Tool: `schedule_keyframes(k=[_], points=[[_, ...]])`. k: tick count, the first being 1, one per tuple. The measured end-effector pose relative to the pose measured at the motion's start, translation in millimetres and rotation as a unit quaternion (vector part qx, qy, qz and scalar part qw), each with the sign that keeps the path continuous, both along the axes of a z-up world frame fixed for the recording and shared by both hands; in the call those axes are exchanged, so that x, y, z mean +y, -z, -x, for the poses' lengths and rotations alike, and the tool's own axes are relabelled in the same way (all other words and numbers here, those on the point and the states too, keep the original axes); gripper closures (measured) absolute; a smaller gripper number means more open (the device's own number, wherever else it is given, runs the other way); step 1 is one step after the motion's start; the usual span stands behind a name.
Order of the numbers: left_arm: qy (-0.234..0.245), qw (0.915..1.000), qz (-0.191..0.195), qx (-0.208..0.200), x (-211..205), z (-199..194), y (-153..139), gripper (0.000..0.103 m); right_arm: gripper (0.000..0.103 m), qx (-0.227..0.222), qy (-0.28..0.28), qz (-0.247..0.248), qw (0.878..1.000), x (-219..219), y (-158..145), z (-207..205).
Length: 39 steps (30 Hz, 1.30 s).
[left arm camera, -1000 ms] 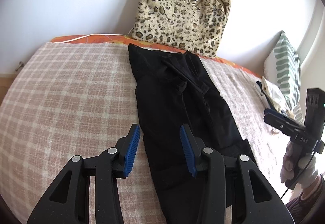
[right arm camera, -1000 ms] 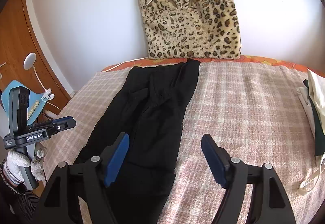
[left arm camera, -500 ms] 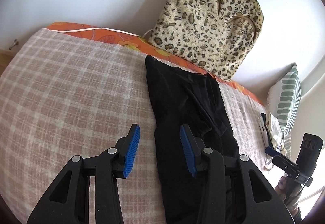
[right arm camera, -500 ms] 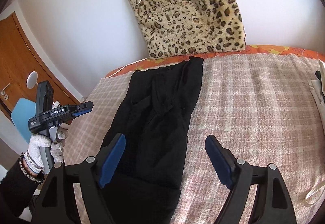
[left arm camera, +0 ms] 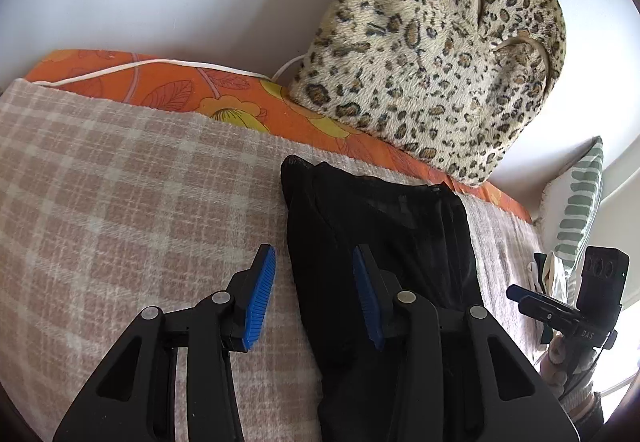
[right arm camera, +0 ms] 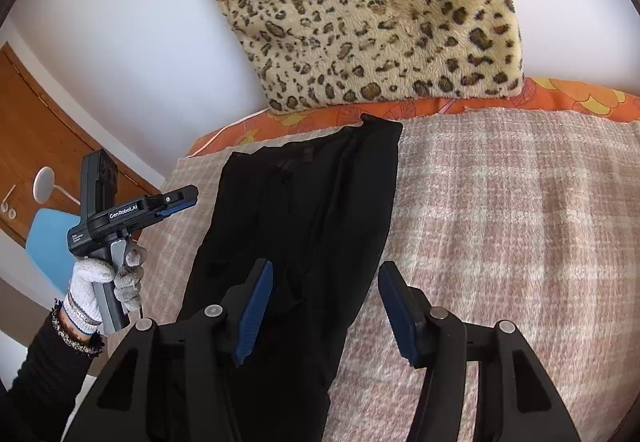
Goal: Fold small clothes
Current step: 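Grasp the collar end of the strip with both grippers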
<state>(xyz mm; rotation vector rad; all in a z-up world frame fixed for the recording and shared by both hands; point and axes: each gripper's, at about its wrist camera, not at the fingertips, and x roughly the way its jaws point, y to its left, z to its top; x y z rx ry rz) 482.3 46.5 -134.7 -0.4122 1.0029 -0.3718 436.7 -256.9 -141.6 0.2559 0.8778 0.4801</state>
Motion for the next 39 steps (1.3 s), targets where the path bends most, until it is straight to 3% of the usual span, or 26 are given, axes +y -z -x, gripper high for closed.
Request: schedule_keyframes(k=[10, 13, 14, 15, 18, 20, 23, 25, 26, 27, 28, 31, 32, 34, 35, 37, 39], points=[[0.005, 0.9997, -0.013, 0.019, -11, -36, 25, 0.067, 0.06, 0.031, 0.021, -0.01, 0.999, 5, 21, -79], [0.009, 0.9998, -0.01, 0.014, -13, -41, 24, 0.076, 0.066, 0.025, 0.014, 0.008, 1.0, 15, 20, -90], [0.012, 0.9998, -0.011, 0.012, -15, -42, 23, 0.084, 0.068, 0.023, 0.013, 0.015, 1.0, 18, 20, -92], [0.016, 0.9997, -0.017, 0.009, -17, -44, 23, 0.093, 0.074, 0.021, 0.014, 0.023, 0.999, 20, 20, -95], [0.017, 0.9987, -0.046, -0.013, -24, -48, 19, 0.099, 0.096, 0.015, 0.022, 0.045, 0.999, 23, 20, -99], [0.008, 0.9986, -0.045, -0.026, -24, -51, 15, 0.099, 0.099, 0.005, 0.026, 0.049, 0.998, 22, 18, -102], [0.001, 0.9987, -0.042, -0.027, -22, -57, 14, 0.099, 0.099, 0.005, 0.028, 0.051, 0.998, 16, 18, -105], [0.004, 0.999, -0.039, -0.022, -21, -60, 17, 0.099, 0.091, 0.01, 0.024, 0.032, 0.999, 9, 19, -106], [0.008, 0.9993, -0.033, -0.018, -20, -61, 18, 0.099, 0.079, 0.014, 0.025, 0.021, 0.999, 5, 19, -107], [0.011, 0.9995, -0.026, -0.014, -19, -61, 19, 0.099, 0.056, 0.011, 0.025, 0.005, 1.0, 1, 18, -108], [0.013, 0.9997, -0.02, -0.012, -18, -61, 20, 0.099, 0.053, 0.007, 0.024, -0.007, 1.0, -1, 16, -108], [0.001, 1.0, -0.004, 0.009, -12, -60, 25, 0.082, 0.053, 0.008, 0.021, -0.005, 1.0, 1, 17, -114], [0.001, 0.9999, 0.003, 0.01, -11, -59, 27, 0.082, 0.055, 0.01, 0.02, -0.002, 1.0, 5, 19, -117], [0.007, 0.9999, -0.008, 0.0, -13, -57, 29, 0.084, 0.069, 0.007, 0.016, 0.003, 1.0, 15, 20, -122], [0.012, 0.9997, -0.019, -0.005, -16, -57, 30, 0.096, 0.073, 0.006, 0.012, 0.006, 1.0, 19, 20, -123], [0.007, 0.9998, -0.018, -0.005, -16, -58, 31, 0.1, 0.094, 0.004, 0.009, 0.021, 1.0, 26, 20, -125], [-0.009, 0.9998, -0.005, -0.018, -12, -59, 26, 0.101, 0.098, -0.009, 0.012, 0.038, 0.999, 29, 16, -125]])
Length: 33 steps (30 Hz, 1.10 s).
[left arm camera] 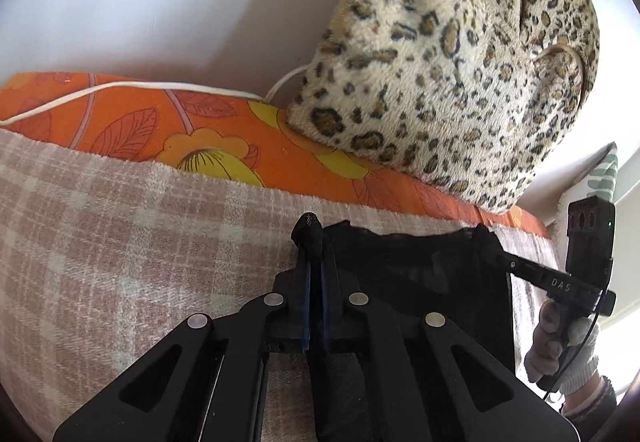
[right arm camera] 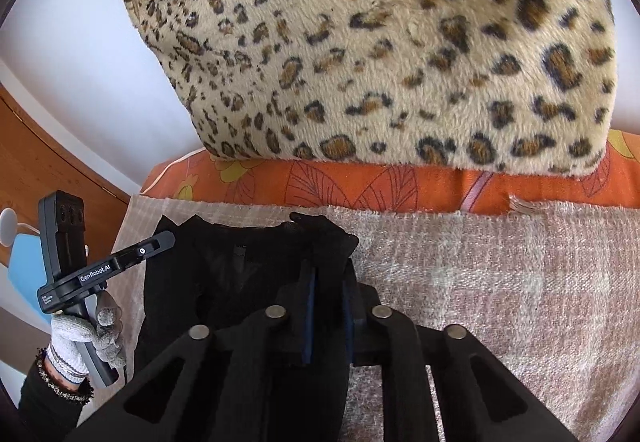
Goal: Fold small clothes
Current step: 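Grasp the collar end of the strip with both grippers, then lift the collar end with both grippers and fold it over the hem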
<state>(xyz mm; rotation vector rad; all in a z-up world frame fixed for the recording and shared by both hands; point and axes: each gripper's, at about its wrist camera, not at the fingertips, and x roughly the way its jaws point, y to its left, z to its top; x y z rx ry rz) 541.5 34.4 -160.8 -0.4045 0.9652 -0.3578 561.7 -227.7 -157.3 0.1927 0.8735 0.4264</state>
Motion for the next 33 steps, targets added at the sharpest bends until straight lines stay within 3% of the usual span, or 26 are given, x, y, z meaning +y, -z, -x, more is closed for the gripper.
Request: schedule_keyframes(k=[3, 5, 6, 7, 9, 14, 17, 20, 33], points=[[0.004, 1.0, 0.004, -0.004, 1, -4, -2, 0.101, 0.098, -0.004, -0.002, 0.0, 1.0, 0, -3, -4], [0.015, 0.9998, 0.011, 0.01, 0, -7, 0, 0.1, 0.093, 0.011, -0.006, -0.008, 1.0, -2, 0, -8], [0.016, 0.9996, 0.01, 0.019, 1, -9, 2, 0.096, 0.087, 0.018, -0.003, -0.014, 1.0, -6, 1, -9], [0.014, 0.9994, 0.009, 0.029, 2, -10, 3, 0.092, 0.07, 0.021, -0.001, -0.026, 0.999, -9, 2, -9], [0.012, 0.9989, 0.016, 0.042, 3, -10, 6, 0.085, 0.063, 0.019, -0.001, -0.051, 0.999, -15, 1, -9], [0.015, 0.9994, 0.004, 0.03, -3, -9, 5, 0.085, 0.068, 0.017, 0.0, -0.039, 0.999, -13, 2, -10], [0.015, 0.9996, -0.01, 0.024, -9, -9, 3, 0.098, 0.084, 0.019, -0.003, -0.027, 0.999, -8, 2, -12], [0.017, 0.9997, -0.007, 0.013, -12, -7, -1, 0.098, 0.095, 0.012, -0.011, -0.013, 1.0, 3, -3, -11], [0.041, 0.999, -0.009, -0.018, -27, 15, -33, 0.099, 0.097, -0.012, -0.025, -0.014, 1.0, 12, -34, 10]])
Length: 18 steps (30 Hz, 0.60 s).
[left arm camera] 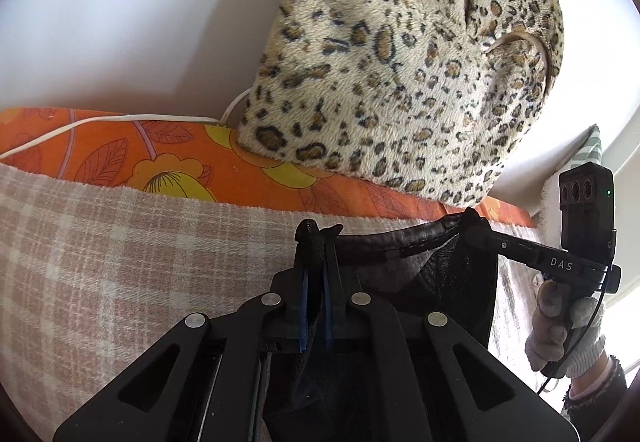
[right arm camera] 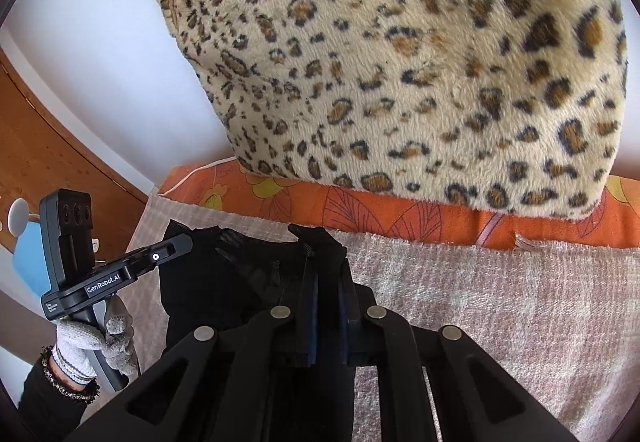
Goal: Fold small clothes
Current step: 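Lift the collar end with both grippers and fold it over the hem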
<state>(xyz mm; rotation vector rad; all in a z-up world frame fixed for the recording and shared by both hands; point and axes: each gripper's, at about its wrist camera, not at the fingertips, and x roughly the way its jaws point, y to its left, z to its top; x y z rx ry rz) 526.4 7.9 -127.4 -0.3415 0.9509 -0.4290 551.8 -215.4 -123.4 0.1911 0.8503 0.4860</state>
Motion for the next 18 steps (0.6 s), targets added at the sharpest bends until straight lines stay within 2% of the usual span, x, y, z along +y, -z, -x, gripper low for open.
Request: schedule_keyframes(k=[8, 18], points=[[0.012, 0.9998, 0.006, -0.013, -5, 29, -26, 0.099, 0.098, -0.011, -0.013, 0.01, 1.0, 6, -20, 32], [0.026, 0.9992, 0.011, -0.03, -13, 86, -67, 0.099, 0.098, -0.024, -0.023, 0.016, 0.999, 18, -39, 91]])
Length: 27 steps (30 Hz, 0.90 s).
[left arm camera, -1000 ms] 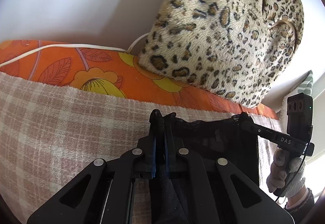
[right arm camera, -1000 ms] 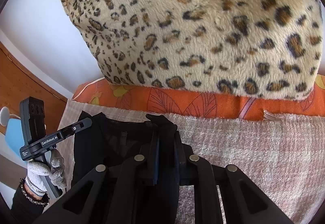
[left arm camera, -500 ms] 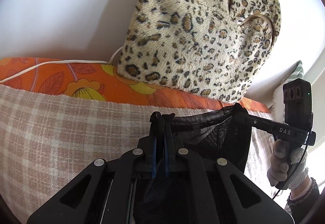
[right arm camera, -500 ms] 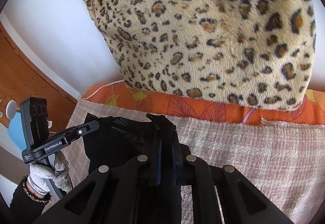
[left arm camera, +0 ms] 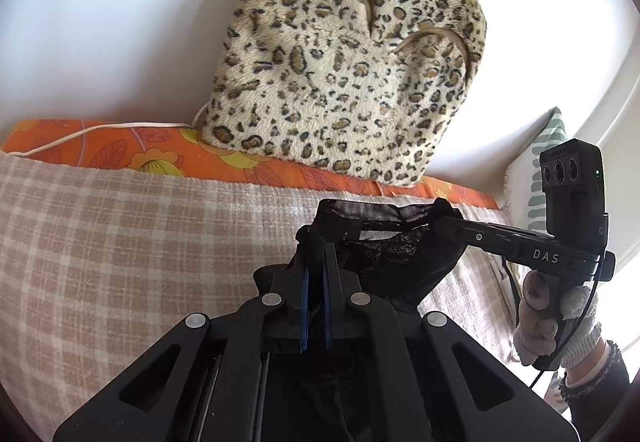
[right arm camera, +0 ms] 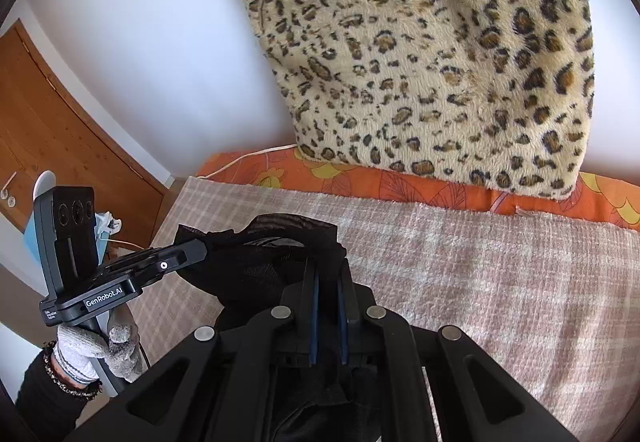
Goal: Fold small clothes
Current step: 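Lift the collar end with both grippers and fold it over the hem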
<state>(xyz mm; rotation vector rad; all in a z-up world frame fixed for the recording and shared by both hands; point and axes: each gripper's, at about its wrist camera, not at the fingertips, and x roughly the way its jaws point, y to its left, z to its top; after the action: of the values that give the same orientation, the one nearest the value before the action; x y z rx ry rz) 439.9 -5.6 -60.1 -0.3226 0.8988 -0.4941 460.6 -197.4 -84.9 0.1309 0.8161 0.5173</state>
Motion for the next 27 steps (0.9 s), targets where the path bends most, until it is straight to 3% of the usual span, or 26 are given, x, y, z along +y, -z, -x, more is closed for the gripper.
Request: schedule_keyframes(k=[18, 27], points=[[0.029, 0.9993, 0.005, -0.021, -21, 127, -47, 0.099, 0.099, -0.024, -0.023, 0.021, 0.999, 21, -33, 144], [0.051, 0.9984, -0.01, -0.023, -23, 199, -42, 0.099, 0.099, -0.019, -0.031, 0.03, 0.999, 22, -17, 213]])
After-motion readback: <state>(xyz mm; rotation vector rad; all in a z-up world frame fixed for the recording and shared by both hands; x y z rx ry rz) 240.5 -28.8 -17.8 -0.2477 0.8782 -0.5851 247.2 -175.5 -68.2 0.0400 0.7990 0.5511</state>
